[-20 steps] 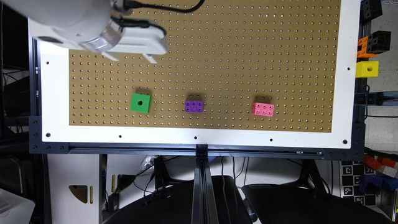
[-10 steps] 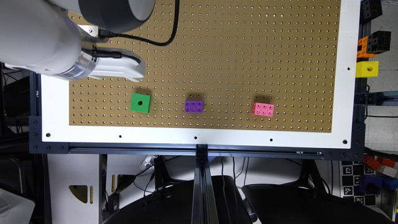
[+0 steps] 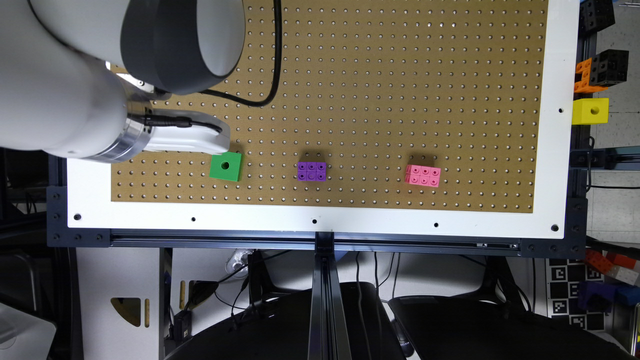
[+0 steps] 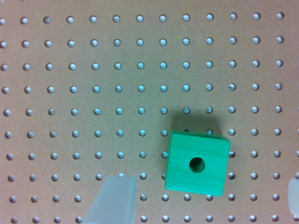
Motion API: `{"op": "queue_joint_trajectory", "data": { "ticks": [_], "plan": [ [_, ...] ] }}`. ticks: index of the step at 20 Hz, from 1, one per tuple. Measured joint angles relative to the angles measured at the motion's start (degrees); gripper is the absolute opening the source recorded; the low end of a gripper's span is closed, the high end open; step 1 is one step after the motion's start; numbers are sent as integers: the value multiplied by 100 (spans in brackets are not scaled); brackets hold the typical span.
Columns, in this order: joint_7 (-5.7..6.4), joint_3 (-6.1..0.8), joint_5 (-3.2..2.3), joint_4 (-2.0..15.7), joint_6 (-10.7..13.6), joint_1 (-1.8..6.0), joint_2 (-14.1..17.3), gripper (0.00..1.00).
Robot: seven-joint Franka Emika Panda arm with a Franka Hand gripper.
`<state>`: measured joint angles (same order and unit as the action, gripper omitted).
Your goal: Pick up green block.
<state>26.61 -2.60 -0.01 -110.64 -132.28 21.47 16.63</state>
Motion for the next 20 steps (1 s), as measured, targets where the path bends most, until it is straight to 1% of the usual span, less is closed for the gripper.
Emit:
{"op": "queue_joint_trajectory", "data": {
  "ticks": [2, 4, 6, 8, 10, 15, 20],
  "plan": [
    [0, -3, 0, -1, -34, -1, 113, 100],
    [0, -5, 0, 6, -187, -2, 334, 100],
    [0, -6, 0, 29, -280, -1, 477, 100],
    [0, -6, 0, 67, -279, -1, 520, 100],
    [0, -7, 0, 59, -284, -1, 555, 100],
    [0, -7, -1, 79, -657, -1, 1004, 100],
    [0, -22, -1, 117, -679, -17, 1036, 100]
  ]
}}
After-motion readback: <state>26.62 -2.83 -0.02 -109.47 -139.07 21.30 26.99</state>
